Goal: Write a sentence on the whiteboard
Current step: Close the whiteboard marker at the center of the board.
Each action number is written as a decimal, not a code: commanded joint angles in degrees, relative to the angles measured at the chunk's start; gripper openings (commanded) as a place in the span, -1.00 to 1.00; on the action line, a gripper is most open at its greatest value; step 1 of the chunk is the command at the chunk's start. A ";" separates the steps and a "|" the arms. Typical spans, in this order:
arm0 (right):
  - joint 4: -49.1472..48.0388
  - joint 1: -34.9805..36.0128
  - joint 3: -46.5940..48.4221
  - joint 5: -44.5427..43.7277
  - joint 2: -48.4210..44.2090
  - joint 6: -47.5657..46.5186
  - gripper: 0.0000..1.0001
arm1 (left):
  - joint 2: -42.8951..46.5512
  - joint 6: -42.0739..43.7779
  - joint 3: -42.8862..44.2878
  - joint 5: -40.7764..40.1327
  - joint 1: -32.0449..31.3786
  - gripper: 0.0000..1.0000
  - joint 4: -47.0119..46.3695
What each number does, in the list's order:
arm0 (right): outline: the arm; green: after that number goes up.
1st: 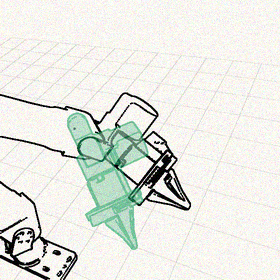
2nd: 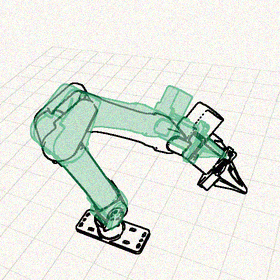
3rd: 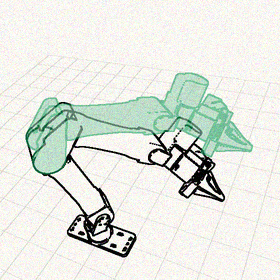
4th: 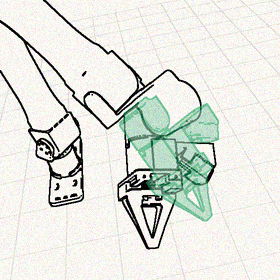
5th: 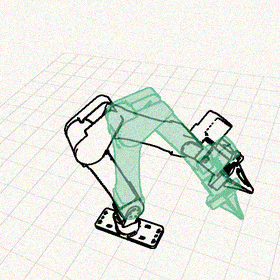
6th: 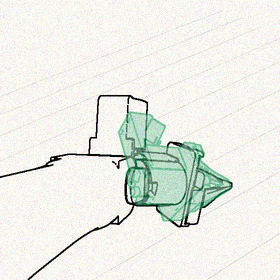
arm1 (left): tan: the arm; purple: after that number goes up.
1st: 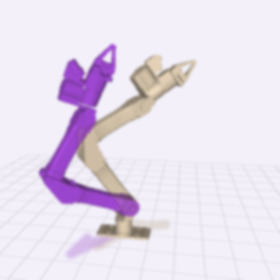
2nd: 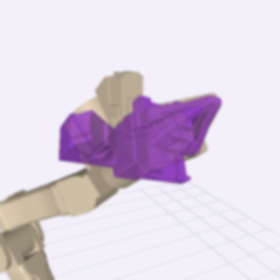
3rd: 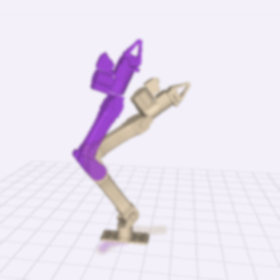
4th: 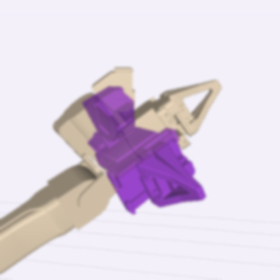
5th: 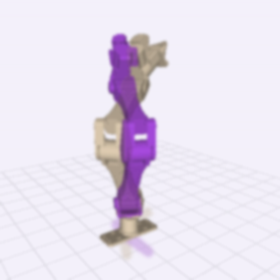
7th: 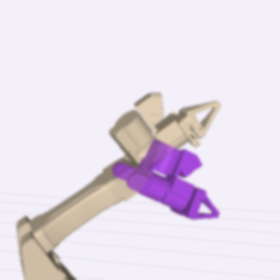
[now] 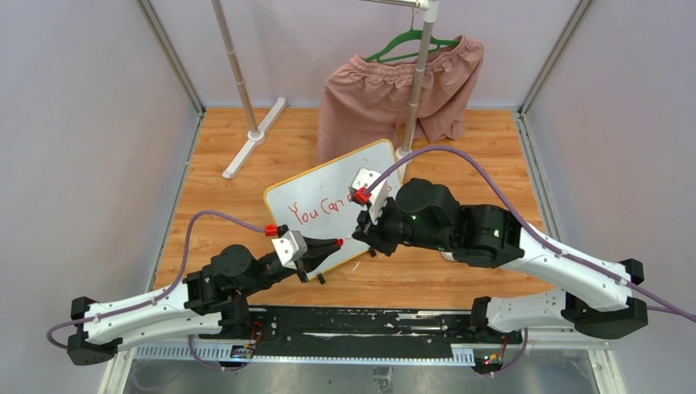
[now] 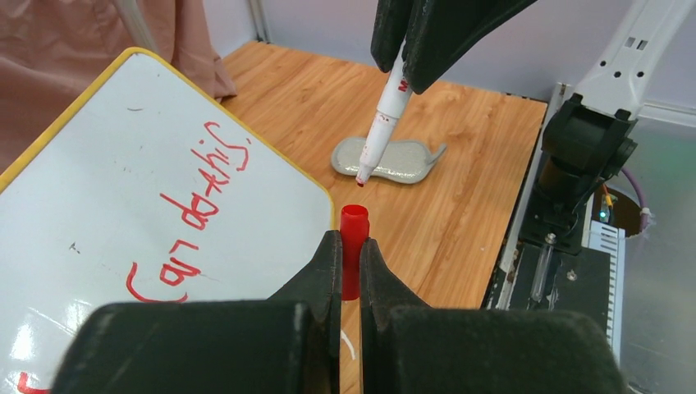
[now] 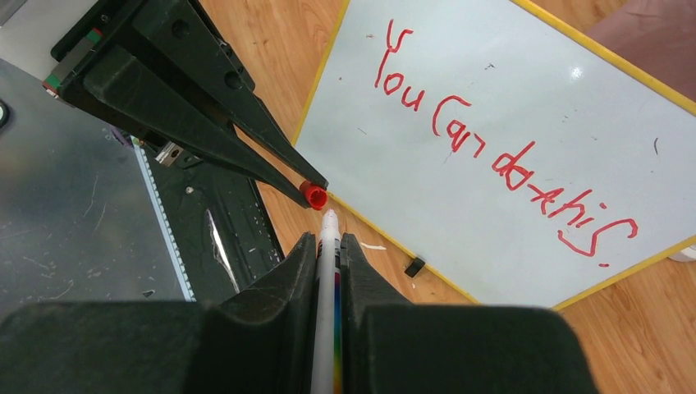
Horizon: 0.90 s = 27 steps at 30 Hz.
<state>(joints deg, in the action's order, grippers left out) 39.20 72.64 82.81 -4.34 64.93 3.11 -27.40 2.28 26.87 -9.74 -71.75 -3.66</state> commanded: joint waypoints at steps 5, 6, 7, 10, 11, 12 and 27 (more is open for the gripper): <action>-2.14 1.49 2.58 0.62 0.98 -1.09 -1.00 | 0.94 -0.20 0.27 -0.15 0.20 -1.00 -2.62; -2.20 1.53 2.48 0.64 0.99 -1.12 -1.00 | 0.94 -0.04 0.28 -0.19 0.20 -1.00 -2.66; -2.20 1.60 2.45 0.53 1.07 -1.10 -1.00 | 0.98 0.01 0.28 -0.13 0.18 -1.00 -2.67; -2.51 1.68 2.03 0.39 0.99 -0.96 -1.00 | 1.03 0.11 0.20 0.02 0.20 -1.00 -2.67; -2.55 1.71 1.89 0.30 0.98 -0.88 -1.00 | 1.03 0.14 0.20 0.27 0.20 -1.00 -2.73; -2.63 1.71 1.83 0.36 0.99 -0.76 -1.00 | 1.03 0.16 0.22 0.39 0.20 -1.00 -2.74; -3.01 1.80 0.56 0.83 1.34 -0.21 -1.00 | 2.23 0.34 0.50 0.69 0.20 -1.00 -2.67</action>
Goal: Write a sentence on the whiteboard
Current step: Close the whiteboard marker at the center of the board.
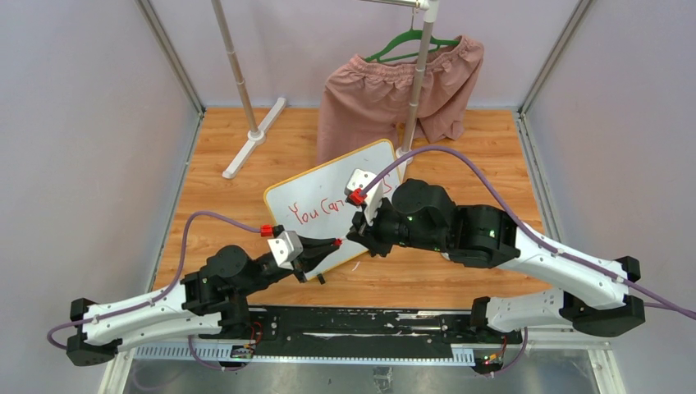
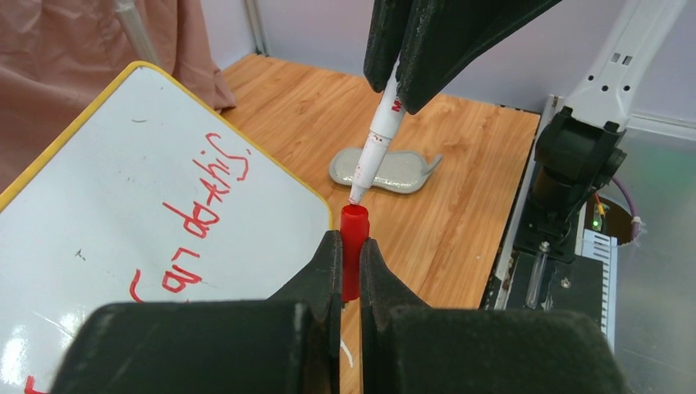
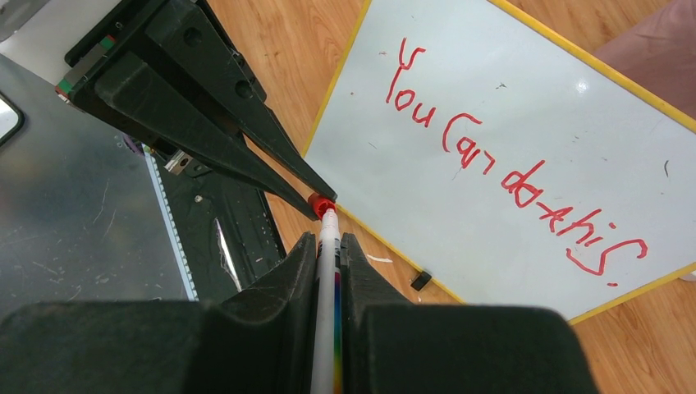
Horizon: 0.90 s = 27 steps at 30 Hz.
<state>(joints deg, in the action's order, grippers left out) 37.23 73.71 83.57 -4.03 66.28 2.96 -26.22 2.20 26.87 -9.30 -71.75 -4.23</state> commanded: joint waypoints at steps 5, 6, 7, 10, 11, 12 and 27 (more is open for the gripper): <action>-1.14 0.71 -0.51 0.98 0.29 0.21 -1.00 | 1.42 0.42 0.59 0.49 0.20 -1.00 -2.10; -1.14 0.73 -0.51 1.03 0.33 0.26 -1.00 | 1.43 0.39 0.63 0.58 0.20 -1.00 -2.09; -1.11 0.71 -0.52 1.04 0.48 0.29 -1.00 | 1.44 0.39 0.71 0.67 0.20 -1.00 -2.10; -1.11 0.79 -0.27 1.54 0.84 0.31 -1.00 | 1.48 0.44 0.89 0.90 0.20 -1.00 -2.10; -1.11 0.69 -0.15 1.69 1.01 0.38 -1.00 | 1.44 0.46 0.90 0.99 0.20 -1.00 -2.10; -1.01 0.70 -0.07 1.93 1.25 0.41 -1.00 | 1.42 0.60 0.97 1.10 0.20 -1.00 -2.10; 10.48 0.75 8.72 5.63 8.66 0.55 -1.00 | 2.43 2.02 1.91 1.87 0.20 -1.00 -2.15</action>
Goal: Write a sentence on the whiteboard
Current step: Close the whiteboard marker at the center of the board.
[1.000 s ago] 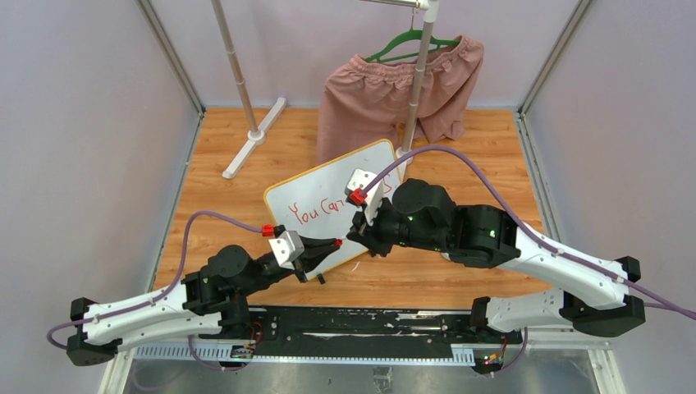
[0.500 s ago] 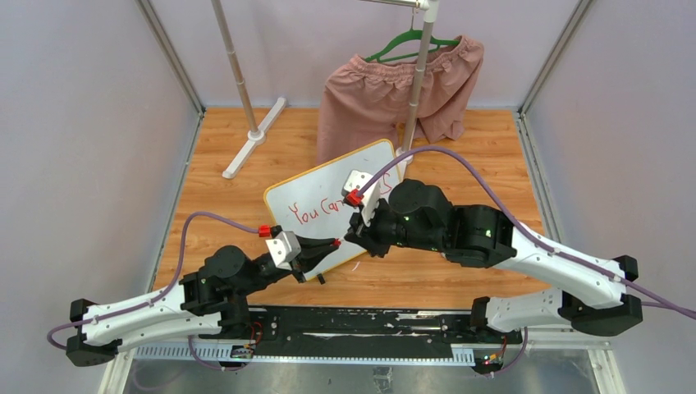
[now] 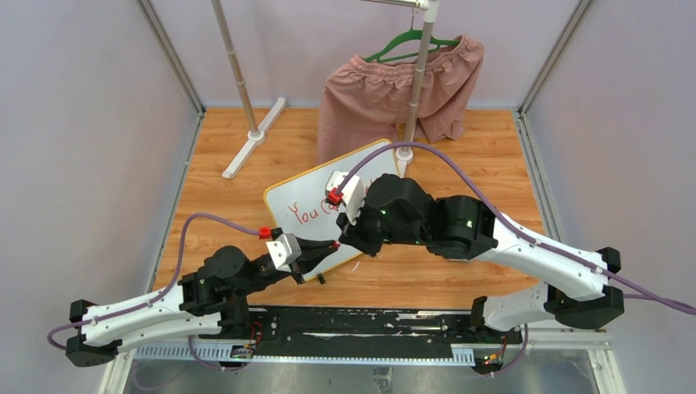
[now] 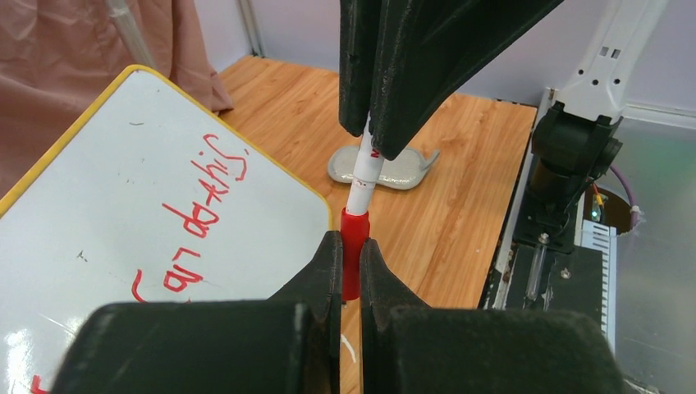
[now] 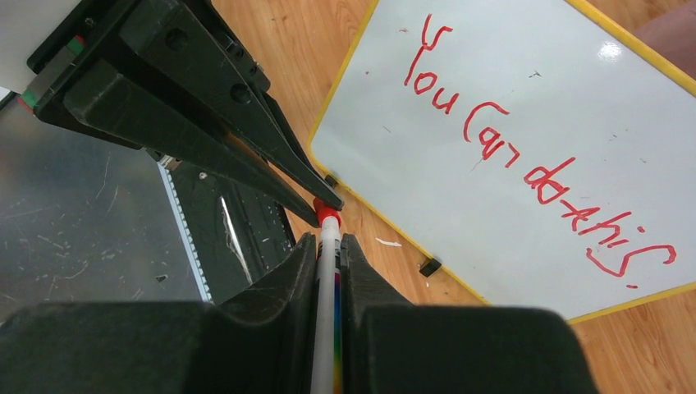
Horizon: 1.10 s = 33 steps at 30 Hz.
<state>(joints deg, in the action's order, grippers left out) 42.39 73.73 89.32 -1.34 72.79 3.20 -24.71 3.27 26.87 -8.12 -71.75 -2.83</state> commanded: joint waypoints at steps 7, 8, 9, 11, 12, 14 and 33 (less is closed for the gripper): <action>11.78 0.65 8.63 3.89 6.82 -0.25 -1.00 | 1.59 2.38 2.63 1.23 0.20 -1.00 -3.50; 12.50 0.66 9.32 4.01 7.44 -0.35 -1.00 | 1.67 2.56 2.79 1.30 0.20 -1.00 -3.50; 13.00 0.64 9.78 4.13 7.95 -0.54 -1.00 | 1.76 2.73 2.93 1.39 0.20 -1.00 -3.52; 13.62 0.62 10.65 4.36 8.81 -0.76 -1.00 | 1.89 3.09 3.23 1.51 0.20 -1.00 -3.57; 13.75 0.56 10.77 4.41 9.11 -0.73 -1.00 | 1.86 3.21 3.32 1.57 0.20 -1.00 -3.57; 13.69 0.38 10.84 4.63 9.61 -0.41 -1.00 | 1.94 3.32 3.68 1.69 0.20 -1.00 -3.70; 7.45 -0.14 4.76 7.22 11.20 3.62 -1.00 | 3.46 3.76 6.70 2.59 0.20 -1.00 -11.40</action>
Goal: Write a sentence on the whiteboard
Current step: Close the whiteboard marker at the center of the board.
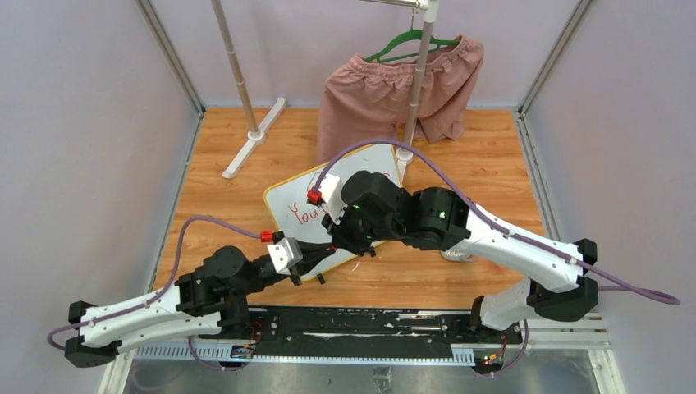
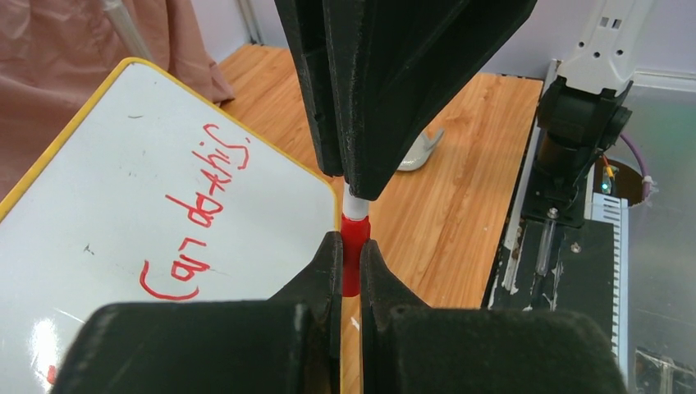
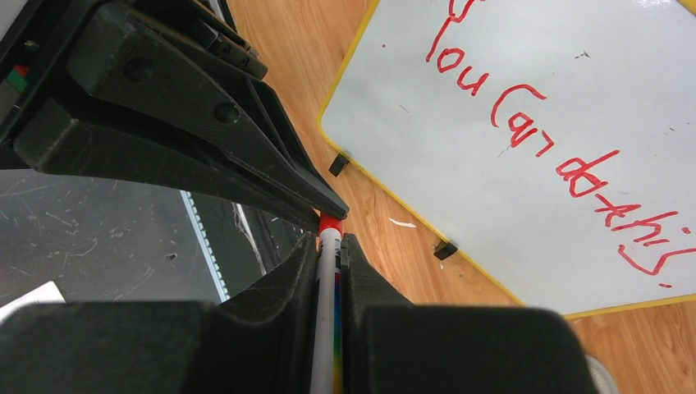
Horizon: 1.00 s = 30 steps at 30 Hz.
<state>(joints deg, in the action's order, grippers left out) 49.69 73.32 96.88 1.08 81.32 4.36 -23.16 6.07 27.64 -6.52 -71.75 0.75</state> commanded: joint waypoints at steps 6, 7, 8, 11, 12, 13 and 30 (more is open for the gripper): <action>-1.87 0.57 -4.49 5.29 3.67 3.42 -1.00 | 2.17 0.73 6.92 1.31 0.20 -1.00 -17.11; -2.16 0.64 -4.63 5.45 3.94 3.58 -1.00 | 2.02 0.75 7.21 1.52 0.20 -1.00 -17.30; -2.53 0.63 -4.80 5.62 4.22 3.66 -1.00 | 1.86 0.79 7.51 1.85 0.20 -1.00 -17.40; -3.39 0.81 -4.96 5.97 4.94 3.94 -1.00 | 1.46 0.86 8.57 2.62 0.20 -1.00 -17.45; -3.64 0.84 -4.87 6.09 5.15 3.92 -1.00 | 1.37 0.95 8.76 2.79 0.20 -1.00 -17.45; -3.82 0.86 -4.83 6.19 5.28 3.93 -1.00 | 1.29 1.03 8.94 2.85 0.20 -1.00 -17.45; -4.80 0.86 -3.70 2.70 3.62 5.07 -1.00 | 2.88 1.53 6.12 0.68 0.20 -1.00 -15.56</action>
<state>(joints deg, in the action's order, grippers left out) 46.11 73.23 94.91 0.51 82.48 6.57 -22.33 6.85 29.36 -8.03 -71.37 6.81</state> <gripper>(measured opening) 0.146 0.049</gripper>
